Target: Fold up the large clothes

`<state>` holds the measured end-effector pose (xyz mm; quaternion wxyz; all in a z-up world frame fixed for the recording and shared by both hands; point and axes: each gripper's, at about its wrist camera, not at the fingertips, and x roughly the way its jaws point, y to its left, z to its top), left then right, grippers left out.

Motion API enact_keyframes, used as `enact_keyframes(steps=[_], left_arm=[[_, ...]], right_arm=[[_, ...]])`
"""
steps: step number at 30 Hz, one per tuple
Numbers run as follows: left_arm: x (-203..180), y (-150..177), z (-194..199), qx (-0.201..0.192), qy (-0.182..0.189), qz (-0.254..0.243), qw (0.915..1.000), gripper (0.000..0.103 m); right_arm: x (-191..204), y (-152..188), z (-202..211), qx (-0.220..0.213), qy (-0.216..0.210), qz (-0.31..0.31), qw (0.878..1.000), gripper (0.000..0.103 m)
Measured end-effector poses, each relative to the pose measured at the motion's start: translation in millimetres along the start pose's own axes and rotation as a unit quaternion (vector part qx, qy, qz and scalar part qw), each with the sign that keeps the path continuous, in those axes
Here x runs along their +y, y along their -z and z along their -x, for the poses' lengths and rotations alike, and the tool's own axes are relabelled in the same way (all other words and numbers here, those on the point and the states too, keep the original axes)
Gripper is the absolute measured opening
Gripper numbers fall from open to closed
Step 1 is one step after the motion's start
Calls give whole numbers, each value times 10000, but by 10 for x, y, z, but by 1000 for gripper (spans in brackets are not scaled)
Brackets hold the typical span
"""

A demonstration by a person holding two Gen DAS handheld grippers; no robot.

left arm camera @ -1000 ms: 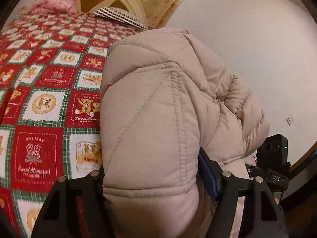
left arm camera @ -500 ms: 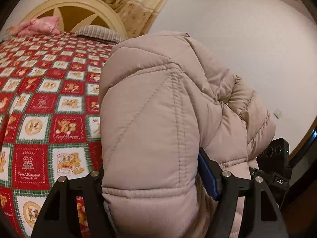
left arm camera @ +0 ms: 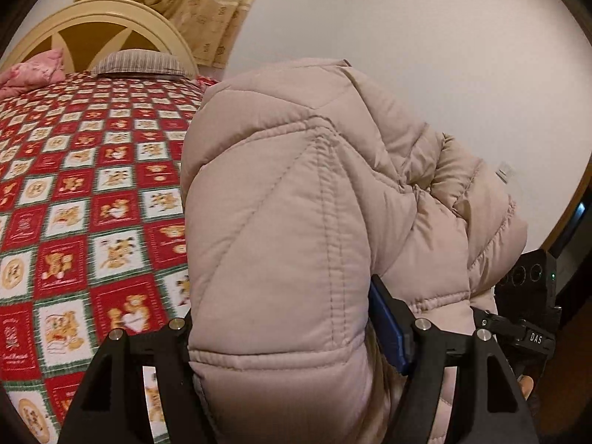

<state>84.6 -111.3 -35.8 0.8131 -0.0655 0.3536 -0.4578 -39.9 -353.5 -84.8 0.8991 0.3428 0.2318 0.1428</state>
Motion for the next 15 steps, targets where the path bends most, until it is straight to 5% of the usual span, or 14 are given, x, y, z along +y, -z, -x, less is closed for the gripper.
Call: enact_keyframes(steps=[15], left_arm=[[-646, -263, -740, 368, 363, -302, 9982, 71]], right_arm=[[-208, -218, 676, -542, 671, 97, 9962, 48]])
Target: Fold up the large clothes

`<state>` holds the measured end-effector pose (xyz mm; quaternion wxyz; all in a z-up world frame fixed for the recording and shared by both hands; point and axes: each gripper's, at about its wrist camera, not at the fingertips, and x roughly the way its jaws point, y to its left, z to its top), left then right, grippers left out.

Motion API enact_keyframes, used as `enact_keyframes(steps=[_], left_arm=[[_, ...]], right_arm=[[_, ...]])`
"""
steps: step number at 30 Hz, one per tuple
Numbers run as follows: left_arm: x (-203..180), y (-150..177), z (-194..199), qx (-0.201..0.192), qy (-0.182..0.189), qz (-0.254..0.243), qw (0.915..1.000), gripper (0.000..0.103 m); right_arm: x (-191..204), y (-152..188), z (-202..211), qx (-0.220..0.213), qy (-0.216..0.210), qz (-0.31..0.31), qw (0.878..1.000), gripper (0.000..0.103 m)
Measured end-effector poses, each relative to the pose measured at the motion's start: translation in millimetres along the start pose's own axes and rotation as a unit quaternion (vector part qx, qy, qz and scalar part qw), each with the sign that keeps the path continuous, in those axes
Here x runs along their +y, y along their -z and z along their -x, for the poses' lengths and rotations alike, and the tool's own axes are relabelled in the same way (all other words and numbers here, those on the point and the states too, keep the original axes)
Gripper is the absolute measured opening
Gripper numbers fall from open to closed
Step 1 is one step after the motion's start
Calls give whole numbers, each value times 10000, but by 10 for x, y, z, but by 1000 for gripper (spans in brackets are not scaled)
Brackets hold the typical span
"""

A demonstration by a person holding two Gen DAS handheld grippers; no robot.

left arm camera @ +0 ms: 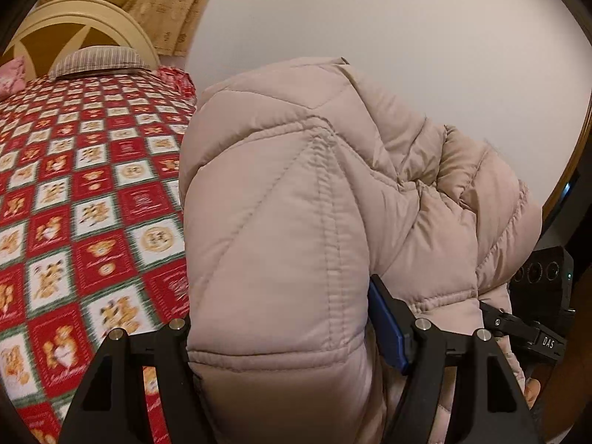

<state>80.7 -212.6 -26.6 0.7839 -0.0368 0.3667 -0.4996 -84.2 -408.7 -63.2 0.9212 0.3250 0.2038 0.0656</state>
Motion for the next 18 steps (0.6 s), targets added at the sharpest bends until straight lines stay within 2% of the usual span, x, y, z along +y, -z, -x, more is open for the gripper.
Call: enact_keyframes(steps=[6, 10, 13, 18], left_arm=[[-80, -141, -433, 193, -183, 2, 9996, 71], [-38, -225, -838, 428, -621, -24, 9972, 71], [88, -222, -1160, 678, -1035, 84, 9923, 71], [216, -235, -1351, 736, -1404, 248, 9870, 73]], right_arm=[[-368, -162, -31, -15, 159, -137, 9998, 48], [-678, -252, -201, 108, 237, -254, 9993, 48], [-1094, -287, -416, 260, 299, -630, 9972, 48], [-1699, -237, -723, 407, 186, -1299, 9905, 53]])
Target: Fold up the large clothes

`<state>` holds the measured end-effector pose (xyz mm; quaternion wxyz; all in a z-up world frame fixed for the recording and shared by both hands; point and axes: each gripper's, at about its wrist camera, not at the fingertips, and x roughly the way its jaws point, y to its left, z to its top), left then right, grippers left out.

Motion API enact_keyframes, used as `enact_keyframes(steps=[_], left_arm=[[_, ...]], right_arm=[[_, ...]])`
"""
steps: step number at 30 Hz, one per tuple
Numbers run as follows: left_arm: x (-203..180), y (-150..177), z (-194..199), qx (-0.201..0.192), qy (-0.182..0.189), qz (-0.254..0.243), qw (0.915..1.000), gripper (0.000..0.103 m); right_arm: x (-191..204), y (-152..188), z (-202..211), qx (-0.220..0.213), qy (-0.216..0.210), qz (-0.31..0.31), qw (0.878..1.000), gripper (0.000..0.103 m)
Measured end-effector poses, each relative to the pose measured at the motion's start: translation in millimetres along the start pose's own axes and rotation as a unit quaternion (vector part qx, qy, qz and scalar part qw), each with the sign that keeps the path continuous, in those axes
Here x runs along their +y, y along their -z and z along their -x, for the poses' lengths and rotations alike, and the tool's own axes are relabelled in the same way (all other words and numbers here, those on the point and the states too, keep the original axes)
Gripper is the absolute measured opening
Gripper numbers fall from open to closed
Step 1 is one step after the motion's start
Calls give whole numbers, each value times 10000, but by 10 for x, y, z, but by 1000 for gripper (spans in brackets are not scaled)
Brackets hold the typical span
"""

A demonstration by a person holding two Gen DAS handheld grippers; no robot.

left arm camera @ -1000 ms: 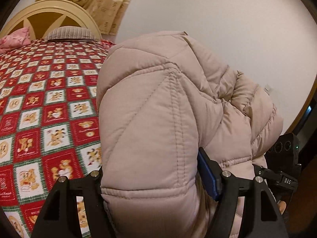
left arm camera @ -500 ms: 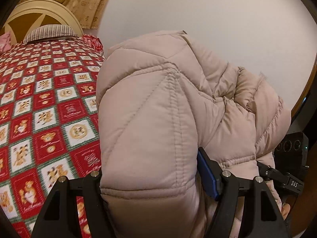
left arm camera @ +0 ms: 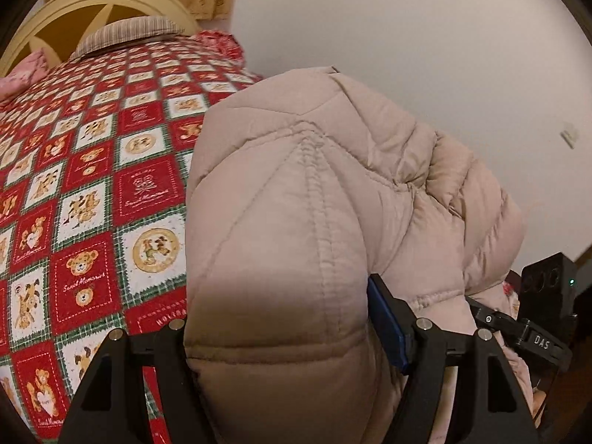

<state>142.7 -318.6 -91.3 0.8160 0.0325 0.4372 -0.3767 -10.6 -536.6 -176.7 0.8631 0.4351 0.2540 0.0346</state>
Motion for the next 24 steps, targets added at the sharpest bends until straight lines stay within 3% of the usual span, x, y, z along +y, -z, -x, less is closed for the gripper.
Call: enact_keyframes(steps=[5, 10, 13, 16, 18, 20, 21, 24], left_arm=[[70, 17, -196, 25, -224, 68, 9997, 85], [27, 72, -210, -109, -265, -195, 9994, 88], [41, 90, -206, -168, -262, -225, 9993, 88], [57, 97, -209, -200, -262, -195, 9993, 89], [39, 94, -210, -226, -320, -229, 9990, 89], [-8, 97, -201, -259, -430, -297, 9983, 89], [-37, 100, -199, -274, -488, -348, 9978, 89], [-60, 104, -196, -298, -579, -413, 9970, 89]], right_arm=[[-299, -56, -143, 117, -168, -436, 9988, 63], [-179, -14, 39, 91, 316, -221, 9992, 83], [-101, 19, 314, -107, 523, -154, 9985, 82], [92, 85, 742, -590, 1117, 229, 9917, 84], [316, 68, 1051, -1042, 1596, 544, 9802, 84], [607, 20, 1226, -1323, 1768, 919, 9710, 77], [746, -7, 1246, -1364, 1773, 1110, 9683, 72], [1257, -104, 1089, -1306, 2054, 1830, 9525, 71]])
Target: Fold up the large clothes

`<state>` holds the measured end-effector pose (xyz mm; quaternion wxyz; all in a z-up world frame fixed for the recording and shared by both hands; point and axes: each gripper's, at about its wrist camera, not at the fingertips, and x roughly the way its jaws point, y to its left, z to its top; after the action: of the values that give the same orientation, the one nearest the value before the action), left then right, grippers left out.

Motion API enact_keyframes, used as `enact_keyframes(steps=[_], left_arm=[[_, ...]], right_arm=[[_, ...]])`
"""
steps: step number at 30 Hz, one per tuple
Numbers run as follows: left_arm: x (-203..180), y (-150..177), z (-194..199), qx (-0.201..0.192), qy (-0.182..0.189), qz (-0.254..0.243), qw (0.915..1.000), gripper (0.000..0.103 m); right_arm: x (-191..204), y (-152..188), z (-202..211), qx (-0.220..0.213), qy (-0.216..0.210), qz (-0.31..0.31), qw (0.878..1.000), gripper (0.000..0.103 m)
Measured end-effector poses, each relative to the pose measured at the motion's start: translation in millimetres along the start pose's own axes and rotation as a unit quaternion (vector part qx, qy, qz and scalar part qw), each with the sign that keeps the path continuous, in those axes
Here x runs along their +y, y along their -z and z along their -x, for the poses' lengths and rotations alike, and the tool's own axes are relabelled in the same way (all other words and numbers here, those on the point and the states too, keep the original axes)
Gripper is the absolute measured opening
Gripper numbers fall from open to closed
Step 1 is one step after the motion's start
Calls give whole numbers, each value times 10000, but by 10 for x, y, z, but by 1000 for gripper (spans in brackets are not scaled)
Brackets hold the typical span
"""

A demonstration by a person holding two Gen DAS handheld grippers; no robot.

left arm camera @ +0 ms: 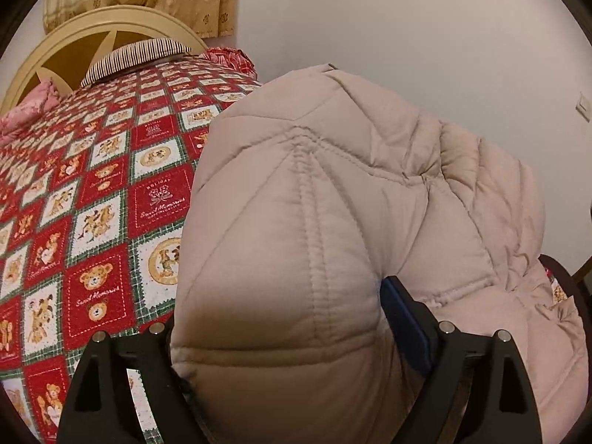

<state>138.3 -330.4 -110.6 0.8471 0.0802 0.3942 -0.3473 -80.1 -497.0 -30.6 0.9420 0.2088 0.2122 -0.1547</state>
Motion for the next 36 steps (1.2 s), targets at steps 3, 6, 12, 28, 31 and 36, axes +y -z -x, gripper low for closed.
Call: enact_keyframes(steps=[3, 6, 12, 28, 31, 36], left_arm=[[2, -1, -3, 1, -37, -26, 10000, 89], [-8, 5, -6, -13, -76, -72, 9999, 89], [-39, -33, -87, 8, -166, -170, 9997, 93], [72, -6, -152, 39, -104, -77, 9999, 100], [52, 128, 133, -20, -301, -242, 9992, 100], [7, 290, 558, -170, -689, -590, 9957, 100]], right_arm=[[373, -111, -356, 281, 37, 386, 9989, 69], [352, 26, -832, 831, 206, 145, 9962, 59], [66, 395, -1229, 969, 662, -19, 9931, 51], [55, 434, -1406, 913, 899, -203, 9915, 51], [159, 438, -1365, 864, 1144, 88, 9896, 54], [240, 401, -1247, 848, 1455, 315, 9852, 62]])
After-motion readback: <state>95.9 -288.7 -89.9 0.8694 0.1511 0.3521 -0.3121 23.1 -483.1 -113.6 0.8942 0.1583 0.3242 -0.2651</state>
